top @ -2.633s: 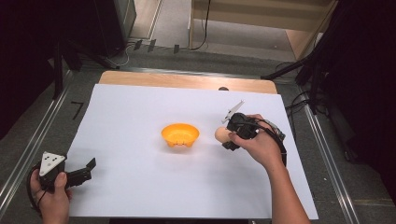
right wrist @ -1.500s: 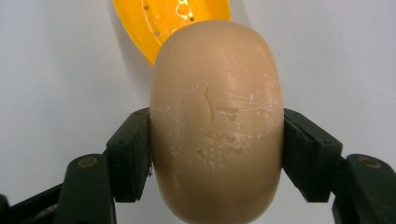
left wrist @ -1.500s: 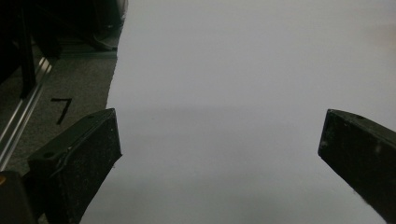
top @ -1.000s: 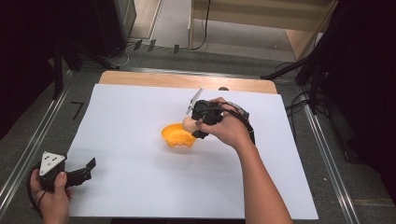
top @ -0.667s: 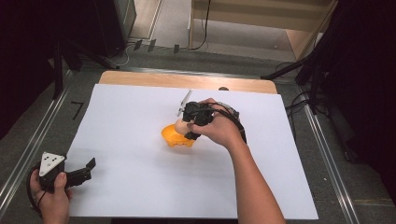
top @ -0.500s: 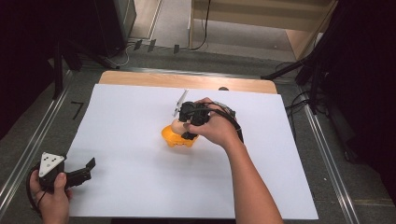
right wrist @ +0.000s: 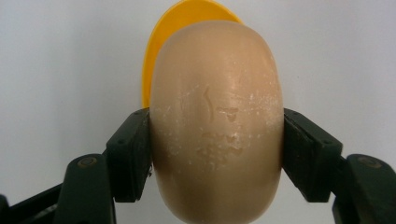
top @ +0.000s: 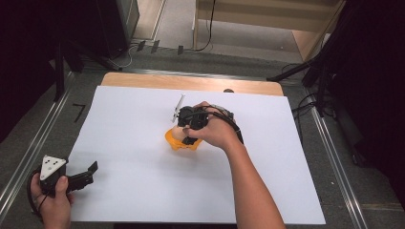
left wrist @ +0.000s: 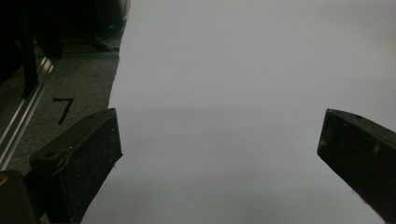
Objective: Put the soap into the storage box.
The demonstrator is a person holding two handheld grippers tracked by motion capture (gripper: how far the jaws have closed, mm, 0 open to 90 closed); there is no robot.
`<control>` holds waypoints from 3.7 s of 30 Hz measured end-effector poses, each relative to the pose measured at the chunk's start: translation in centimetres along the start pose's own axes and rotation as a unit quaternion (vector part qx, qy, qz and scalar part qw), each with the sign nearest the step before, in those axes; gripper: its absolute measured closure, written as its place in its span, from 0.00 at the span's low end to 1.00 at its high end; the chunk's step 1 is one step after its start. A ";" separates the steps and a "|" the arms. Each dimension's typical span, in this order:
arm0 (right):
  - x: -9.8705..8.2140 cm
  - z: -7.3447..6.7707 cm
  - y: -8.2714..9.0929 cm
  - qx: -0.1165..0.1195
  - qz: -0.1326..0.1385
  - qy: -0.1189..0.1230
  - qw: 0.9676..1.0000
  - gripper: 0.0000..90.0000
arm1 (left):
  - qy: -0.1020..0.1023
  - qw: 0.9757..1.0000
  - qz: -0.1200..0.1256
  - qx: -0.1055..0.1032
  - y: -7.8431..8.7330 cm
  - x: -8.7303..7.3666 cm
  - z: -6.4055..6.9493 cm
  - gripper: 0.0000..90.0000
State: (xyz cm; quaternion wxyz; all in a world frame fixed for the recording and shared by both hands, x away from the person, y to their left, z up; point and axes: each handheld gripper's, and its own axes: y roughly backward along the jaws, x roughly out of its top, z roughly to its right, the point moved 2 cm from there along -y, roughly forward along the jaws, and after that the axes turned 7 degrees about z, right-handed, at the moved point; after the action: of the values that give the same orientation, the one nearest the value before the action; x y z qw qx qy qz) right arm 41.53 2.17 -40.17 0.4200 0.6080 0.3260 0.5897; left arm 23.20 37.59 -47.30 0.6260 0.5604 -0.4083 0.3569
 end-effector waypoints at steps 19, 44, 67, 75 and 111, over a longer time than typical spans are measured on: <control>0.0 0.3 0.7 0.010 0.023 -0.028 0.999 0.25 | 0.008 1.000 0.000 -0.002 0.0 0.0 -0.1 0.00; -9.0 -0.1 4.6 -0.116 0.153 -0.193 0.962 0.00 | 0.007 1.000 0.001 -0.005 0.0 0.0 -0.1 0.00; -17.0 -2.7 4.9 -0.135 0.214 -0.279 0.926 0.00 | 0.005 1.000 0.003 -0.007 0.1 0.0 -0.1 0.00; -20.4 -4.2 5.3 -0.150 0.228 -0.303 0.913 0.00 | 0.003 1.000 0.005 -0.006 0.1 0.0 -0.1 0.00; -31.4 -10.3 8.4 -0.215 0.286 -0.381 0.853 0.00 | -0.002 1.000 0.007 -0.002 0.2 0.0 0.0 0.00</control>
State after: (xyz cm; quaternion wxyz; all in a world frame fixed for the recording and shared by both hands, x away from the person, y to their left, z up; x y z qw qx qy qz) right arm 27.62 -28.15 -47.09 0.4447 0.7457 -0.1826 0.4613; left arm 23.04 37.58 -47.25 0.6238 0.5572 -0.4139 0.3593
